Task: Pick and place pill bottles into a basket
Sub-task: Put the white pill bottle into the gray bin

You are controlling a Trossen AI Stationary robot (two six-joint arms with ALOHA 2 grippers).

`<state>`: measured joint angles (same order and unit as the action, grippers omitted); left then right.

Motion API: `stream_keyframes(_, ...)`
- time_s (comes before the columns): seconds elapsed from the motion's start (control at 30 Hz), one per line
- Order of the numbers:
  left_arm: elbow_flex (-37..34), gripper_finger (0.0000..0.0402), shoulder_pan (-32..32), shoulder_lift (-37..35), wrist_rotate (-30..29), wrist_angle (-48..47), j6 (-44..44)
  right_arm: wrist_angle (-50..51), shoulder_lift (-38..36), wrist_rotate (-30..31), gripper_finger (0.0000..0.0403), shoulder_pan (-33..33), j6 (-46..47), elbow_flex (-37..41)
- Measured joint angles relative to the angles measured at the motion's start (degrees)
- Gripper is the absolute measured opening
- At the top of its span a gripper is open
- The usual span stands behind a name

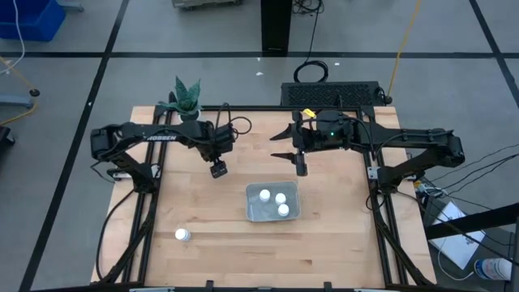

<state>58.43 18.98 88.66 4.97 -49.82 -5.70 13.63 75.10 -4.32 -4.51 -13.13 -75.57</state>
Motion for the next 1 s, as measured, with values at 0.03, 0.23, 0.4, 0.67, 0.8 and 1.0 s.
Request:
stream_keyframes(0.03, 0.0, 0.0282, 0.0, 0.3, 0.1, 0.1, 0.1, 0.0, 0.0, 0.0, 0.0208, 0.0, 0.0, 0.0)
stream_keyframes(0.23, 0.0, 0.0282, 0.0, 3.0, 0.7, 0.2, 0.9, 0.0, 0.0, 0.0, 0.0208, 0.0, 0.0, 0.0)
stream_keyframes(0.4, 0.0, 0.0272, 0.0, 4.0, 0.5, 0.4, 2.2, 0.0, 0.0, 0.0, 0.0208, 0.0, 0.0, 0.0)
stream_keyframes(0.67, 0.0, 0.0190, 0.0, 4.0, -0.5, 0.6, 3.1, 0.0, 0.0, 0.0, 0.0208, 0.0, 0.0, 0.0)
stream_keyframes(0.8, 0.1, 0.0170, 0.1, 3.9, -0.6, 1.1, 3.5, 0.1, 0.0, 0.0, 0.0208, 0.0, 0.4, 0.0)
stream_keyframes(1.0, 0.1, 0.0170, -0.1, 3.9, -0.8, 2.7, 3.7, 2.2, 0.0, 2.8, 0.0208, 0.0, 0.2, 0.0)
